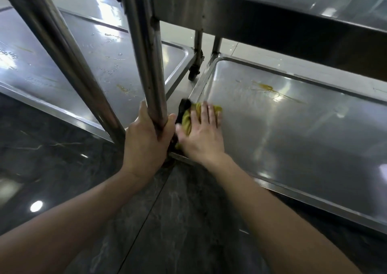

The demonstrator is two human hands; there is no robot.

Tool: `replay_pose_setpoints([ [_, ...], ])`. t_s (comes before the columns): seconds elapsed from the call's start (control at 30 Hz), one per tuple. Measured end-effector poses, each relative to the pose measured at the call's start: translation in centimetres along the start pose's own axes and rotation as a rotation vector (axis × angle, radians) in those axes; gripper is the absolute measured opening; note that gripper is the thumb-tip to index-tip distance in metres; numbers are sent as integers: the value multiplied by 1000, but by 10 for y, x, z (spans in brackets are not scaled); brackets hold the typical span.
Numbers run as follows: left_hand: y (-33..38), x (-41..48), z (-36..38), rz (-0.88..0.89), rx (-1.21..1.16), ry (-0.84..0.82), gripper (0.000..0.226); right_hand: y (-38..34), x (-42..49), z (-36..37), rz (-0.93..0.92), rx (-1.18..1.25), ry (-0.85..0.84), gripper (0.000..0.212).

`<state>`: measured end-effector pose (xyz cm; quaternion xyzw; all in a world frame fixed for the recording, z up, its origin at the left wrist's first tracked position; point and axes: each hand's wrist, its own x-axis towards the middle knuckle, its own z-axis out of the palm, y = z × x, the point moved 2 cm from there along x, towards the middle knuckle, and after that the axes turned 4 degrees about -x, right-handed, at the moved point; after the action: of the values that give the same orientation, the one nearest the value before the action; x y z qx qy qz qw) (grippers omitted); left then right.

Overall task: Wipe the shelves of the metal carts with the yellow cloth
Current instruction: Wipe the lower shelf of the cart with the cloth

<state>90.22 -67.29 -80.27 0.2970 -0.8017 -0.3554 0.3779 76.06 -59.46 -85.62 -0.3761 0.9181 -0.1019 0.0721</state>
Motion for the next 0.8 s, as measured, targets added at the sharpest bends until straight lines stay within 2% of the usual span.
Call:
replay_pose_setpoints([
  [0.07, -3, -1, 0, -9, -14, -2, 47, 0, -41, 5, -84, 7, -33, 83],
  [0.13, -4, -3, 0, -12, -27, -12, 54, 11, -29, 3, -90, -1, -35, 81],
  [0.23, -4, -1, -1, -23, -15, -27, 59, 26, 53, -12, 22, -52, 26, 80],
  [0.37, -3, 2, -3, -20, -10, -94, 44, 32, 115, -20, 175, -73, 7, 78],
  [0.53, -2, 0, -6, -7, -6, -121, 36, 8, 25, -4, 33, -22, 20, 79],
  [0.63, -3, 1, -7, 0, 46, -143, 49, -12, -51, 5, -73, -23, -6, 81],
  [0.8, 1, 4, -12, 9, 127, -196, 58, -22, -91, 10, -184, -306, 29, 83],
])
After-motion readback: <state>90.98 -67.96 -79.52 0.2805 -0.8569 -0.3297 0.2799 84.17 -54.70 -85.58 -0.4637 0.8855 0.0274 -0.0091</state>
